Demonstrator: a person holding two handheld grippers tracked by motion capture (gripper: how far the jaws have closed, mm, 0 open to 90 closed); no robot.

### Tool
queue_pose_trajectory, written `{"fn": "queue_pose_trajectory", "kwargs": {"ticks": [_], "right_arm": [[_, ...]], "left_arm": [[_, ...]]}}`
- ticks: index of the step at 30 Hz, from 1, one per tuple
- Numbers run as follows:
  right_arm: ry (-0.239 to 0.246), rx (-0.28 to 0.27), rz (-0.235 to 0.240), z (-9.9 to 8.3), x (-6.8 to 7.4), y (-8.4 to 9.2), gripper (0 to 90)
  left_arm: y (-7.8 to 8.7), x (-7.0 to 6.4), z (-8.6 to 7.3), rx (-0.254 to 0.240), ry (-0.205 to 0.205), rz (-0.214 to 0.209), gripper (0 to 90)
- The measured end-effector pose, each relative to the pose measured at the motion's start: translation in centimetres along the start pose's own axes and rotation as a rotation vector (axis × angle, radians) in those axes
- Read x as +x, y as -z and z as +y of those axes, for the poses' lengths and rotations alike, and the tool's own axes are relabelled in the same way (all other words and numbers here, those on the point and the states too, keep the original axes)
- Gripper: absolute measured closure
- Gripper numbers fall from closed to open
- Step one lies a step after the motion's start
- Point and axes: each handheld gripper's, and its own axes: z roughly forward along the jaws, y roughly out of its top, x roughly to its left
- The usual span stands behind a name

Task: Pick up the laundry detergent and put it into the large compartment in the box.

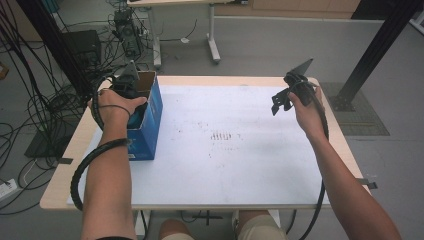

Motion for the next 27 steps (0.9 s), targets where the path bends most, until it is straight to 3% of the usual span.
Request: {"fn": "queue_pose_trajectory", "kwargs": {"ticks": [27], "right_arm": [[0.004,-0.001,0.003,-0.06,-0.05,0.13,5.4]], "left_arm": [[0.02,-0.09,-0.06,-0.002,-0.004,-0.001,37.3]]}}
